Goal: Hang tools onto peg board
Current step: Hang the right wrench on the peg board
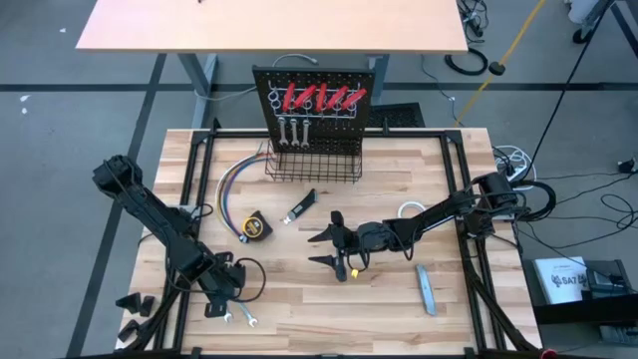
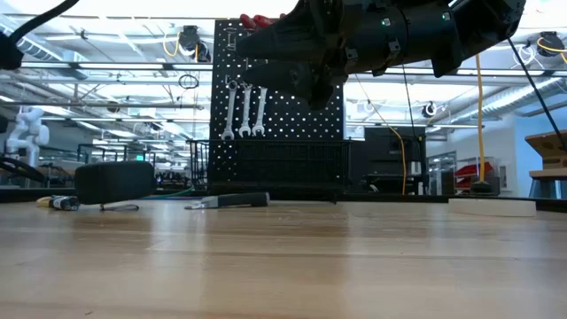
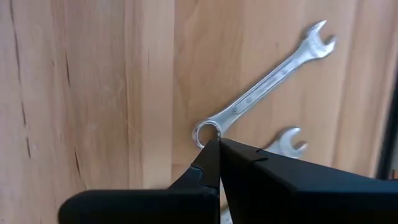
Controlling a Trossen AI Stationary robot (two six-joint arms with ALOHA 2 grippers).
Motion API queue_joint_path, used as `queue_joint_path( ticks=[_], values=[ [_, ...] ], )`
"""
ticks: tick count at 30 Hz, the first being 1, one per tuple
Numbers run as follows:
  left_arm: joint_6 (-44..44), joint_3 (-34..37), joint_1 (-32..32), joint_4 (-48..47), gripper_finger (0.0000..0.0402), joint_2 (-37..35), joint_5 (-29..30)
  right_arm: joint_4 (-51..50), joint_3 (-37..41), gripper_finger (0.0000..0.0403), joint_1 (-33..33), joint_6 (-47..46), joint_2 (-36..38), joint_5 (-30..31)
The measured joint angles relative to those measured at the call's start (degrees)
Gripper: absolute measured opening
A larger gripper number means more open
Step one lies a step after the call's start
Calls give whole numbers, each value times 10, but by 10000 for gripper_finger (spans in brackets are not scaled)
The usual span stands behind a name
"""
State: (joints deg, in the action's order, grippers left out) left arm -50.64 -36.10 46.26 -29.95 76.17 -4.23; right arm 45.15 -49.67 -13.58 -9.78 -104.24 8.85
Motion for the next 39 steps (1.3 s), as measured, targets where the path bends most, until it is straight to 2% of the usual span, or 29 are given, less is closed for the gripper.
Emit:
queue_joint_path(
  ticks=[13, 18, 26, 35, 39],
  values=[
    [14, -3, 0, 17, 6, 62, -6, -5, 0, 231, 0, -1, 0, 2],
    [-47, -4, -13, 30, 6, 77, 8, -37, -10, 231, 0, -46, 1, -3],
    [-76, -1, -59, 105, 6, 82, 69, -226, -109, 222, -16, -88, -36, 2],
    [-90, -3, -118, 142, 6, 131, 98, -253, -219, 215, -46, -121, -151, 3],
    [-77, -4, -134, 165, 6, 147, 92, -316, -281, 215, -37, -144, -196, 17]
  ],
)
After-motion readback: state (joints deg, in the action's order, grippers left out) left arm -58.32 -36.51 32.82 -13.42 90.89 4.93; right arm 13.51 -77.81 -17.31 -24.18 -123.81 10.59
